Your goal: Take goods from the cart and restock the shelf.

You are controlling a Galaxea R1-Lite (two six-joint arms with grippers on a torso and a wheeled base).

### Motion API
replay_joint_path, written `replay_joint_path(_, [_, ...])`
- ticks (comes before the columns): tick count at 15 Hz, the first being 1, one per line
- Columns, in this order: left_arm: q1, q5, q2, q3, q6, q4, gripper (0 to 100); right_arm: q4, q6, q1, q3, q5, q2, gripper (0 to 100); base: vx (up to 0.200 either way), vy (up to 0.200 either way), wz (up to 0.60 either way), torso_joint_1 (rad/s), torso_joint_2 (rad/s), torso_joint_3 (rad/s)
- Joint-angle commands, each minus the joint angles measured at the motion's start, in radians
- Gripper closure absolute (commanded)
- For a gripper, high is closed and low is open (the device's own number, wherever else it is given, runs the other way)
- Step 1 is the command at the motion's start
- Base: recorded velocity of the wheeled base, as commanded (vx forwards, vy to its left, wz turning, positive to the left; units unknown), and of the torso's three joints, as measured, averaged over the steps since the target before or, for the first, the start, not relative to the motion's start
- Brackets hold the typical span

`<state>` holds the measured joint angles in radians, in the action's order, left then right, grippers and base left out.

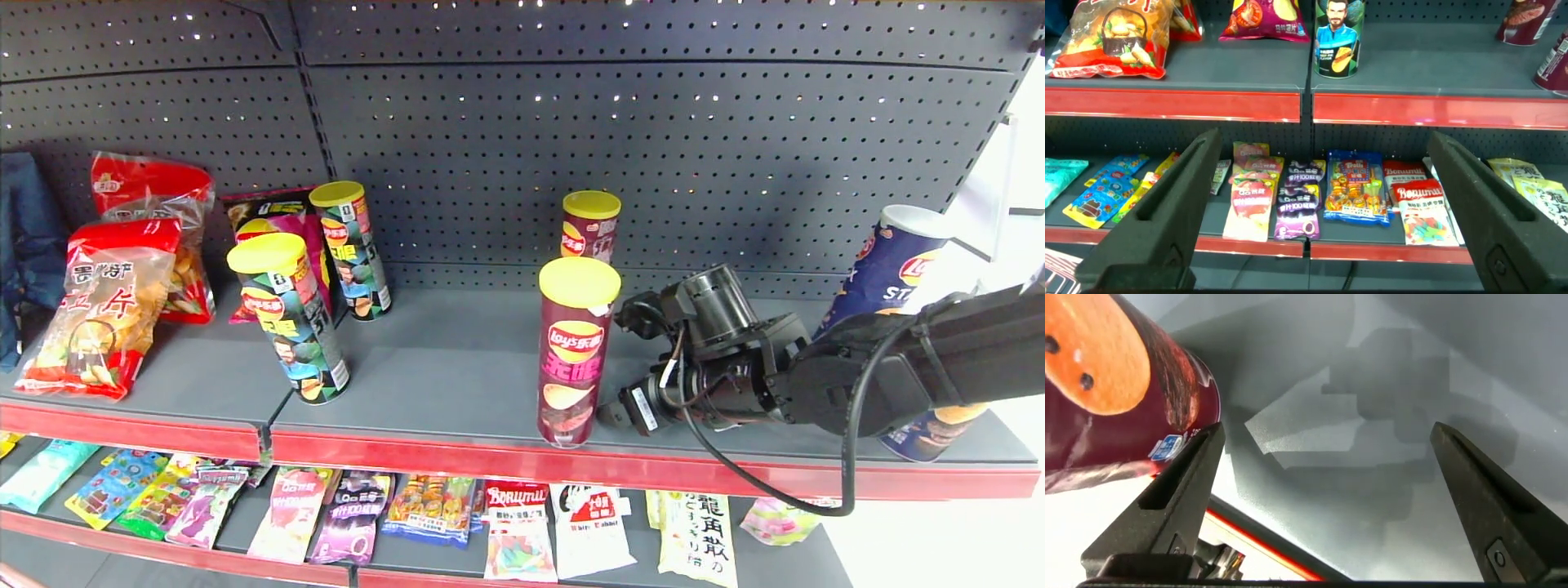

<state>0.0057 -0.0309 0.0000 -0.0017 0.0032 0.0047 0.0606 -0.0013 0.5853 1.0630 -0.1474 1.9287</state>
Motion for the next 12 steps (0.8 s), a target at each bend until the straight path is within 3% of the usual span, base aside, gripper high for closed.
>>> replay_joint_path(1, [0.000, 0.000, 0.000, 0.000, 0.000, 0.000, 0, 0.001, 0.000, 0.001, 0.000, 0.000, -0.001, 0, 0.000, 0.000, 0.00, 0.000, 0.00, 0.000])
replay_joint_path(6, [0.000, 0.000, 0.000, 0.000, 0.000, 0.000, 0, -0.001, 0.000, -0.002, -0.023, -0.001, -0.011, 0, 0.000, 0.000, 0.00, 0.000, 0.00, 0.000])
replay_joint_path(12, [0.000, 0.000, 0.000, 0.000, 0.000, 0.000, 0, 0.002, -0.063, -0.025, -0.276, 0.020, -0.372, 0, 0.000, 0.000, 0.00, 0.000, 0.00, 0.000])
